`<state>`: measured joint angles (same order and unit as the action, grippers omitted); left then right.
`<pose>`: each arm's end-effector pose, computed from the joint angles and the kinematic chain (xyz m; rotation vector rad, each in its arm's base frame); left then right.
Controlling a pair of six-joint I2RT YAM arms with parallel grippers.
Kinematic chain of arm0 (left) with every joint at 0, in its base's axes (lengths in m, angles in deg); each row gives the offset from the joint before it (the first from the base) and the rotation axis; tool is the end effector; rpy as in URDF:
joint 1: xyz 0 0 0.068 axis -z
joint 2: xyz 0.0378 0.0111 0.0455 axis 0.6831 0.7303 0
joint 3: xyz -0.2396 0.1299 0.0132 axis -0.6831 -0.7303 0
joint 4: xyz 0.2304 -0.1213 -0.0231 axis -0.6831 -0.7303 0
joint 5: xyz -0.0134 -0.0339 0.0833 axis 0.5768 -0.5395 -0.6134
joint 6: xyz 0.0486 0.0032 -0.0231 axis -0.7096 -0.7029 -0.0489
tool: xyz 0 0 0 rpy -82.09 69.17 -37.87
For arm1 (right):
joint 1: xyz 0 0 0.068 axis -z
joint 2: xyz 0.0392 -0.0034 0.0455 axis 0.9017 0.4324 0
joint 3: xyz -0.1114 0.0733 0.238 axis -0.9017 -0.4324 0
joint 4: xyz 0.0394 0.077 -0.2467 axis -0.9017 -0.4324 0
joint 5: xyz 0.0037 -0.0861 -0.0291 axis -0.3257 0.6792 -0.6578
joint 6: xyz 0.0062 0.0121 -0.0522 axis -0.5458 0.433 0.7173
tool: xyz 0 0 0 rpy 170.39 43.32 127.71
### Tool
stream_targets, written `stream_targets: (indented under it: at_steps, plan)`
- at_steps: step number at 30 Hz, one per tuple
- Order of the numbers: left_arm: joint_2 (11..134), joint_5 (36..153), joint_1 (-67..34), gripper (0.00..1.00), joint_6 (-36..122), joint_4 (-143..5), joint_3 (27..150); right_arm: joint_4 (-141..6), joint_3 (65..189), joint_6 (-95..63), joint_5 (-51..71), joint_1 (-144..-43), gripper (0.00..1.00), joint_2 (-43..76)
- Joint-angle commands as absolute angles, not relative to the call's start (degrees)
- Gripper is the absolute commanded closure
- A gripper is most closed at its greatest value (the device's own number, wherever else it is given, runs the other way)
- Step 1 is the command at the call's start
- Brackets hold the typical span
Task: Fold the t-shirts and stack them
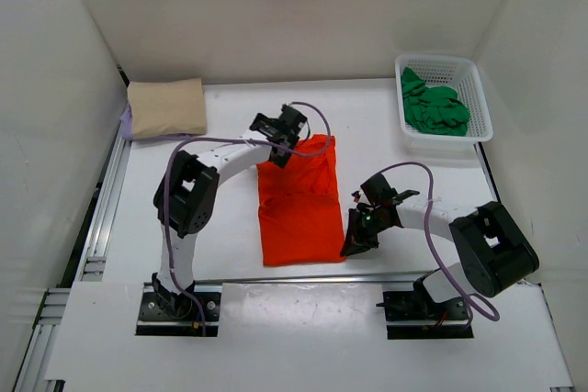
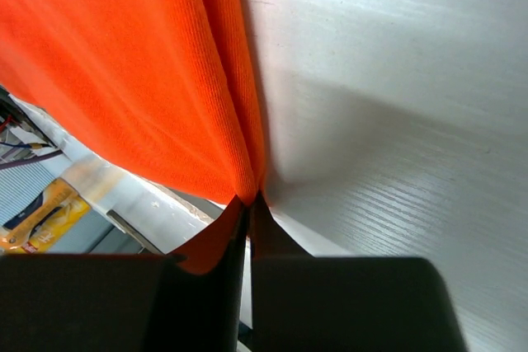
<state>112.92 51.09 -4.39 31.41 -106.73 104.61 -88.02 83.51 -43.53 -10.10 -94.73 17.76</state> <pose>0.3462 -0.2509 0.2004 0.6346 2.3720 0.5410 0.1826 0.1262 0.1261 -0.0194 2.9964 0.8933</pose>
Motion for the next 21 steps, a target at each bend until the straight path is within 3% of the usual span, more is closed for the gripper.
stream_targets:
  at_steps: [1,3,5,6,8,11,13,16,20,21]
  plan:
    - [107.0,49.0,-5.7,0.00,31.5,-108.0,107.4,-89.1,83.4,-43.3,-9.6,-94.7,0.92,16.9]
    - [104.4,52.8,-5.7,0.00,31.5,-111.2,108.1,-89.1,84.0,-43.3,-9.6,-94.7,0.83,16.9]
    - [100.5,60.0,-5.1,0.00,31.5,-122.1,112.0,-89.6,84.0,-43.3,-8.4,-94.7,0.66,16.9]
    - [99.2,71.6,-5.1,0.00,31.5,-125.6,113.6,-90.3,84.5,-43.3,-8.4,-94.7,0.61,16.9]
    - [93.2,82.8,-8.6,0.00,31.5,-128.6,113.7,-91.4,84.5,-42.8,-7.9,-94.7,0.51,15.1]
    - [80.4,98.5,-13.7,0.00,31.5,-122.9,106.0,-93.3,84.5,-42.2,-5.5,-94.7,0.47,12.7]
    - [74.9,106.7,-13.7,0.00,31.5,-120.5,95.6,-94.4,84.5,-41.6,-4.1,-94.7,0.47,10.9]
    - [72.2,105.4,-8.2,0.00,31.5,-122.9,85.8,-95.5,84.5,-42.2,-0.8,-94.7,0.47,8.3]
    - [78.1,96.4,-3.4,0.25,31.5,-122.8,80.4,-95.5,86.8,-44.4,2.0,-94.7,0.60,6.2]
    - [79.3,96.4,-3.4,0.27,31.5,-121.6,80.4,-95.5,88.7,-44.5,2.0,-94.7,0.70,6.2]
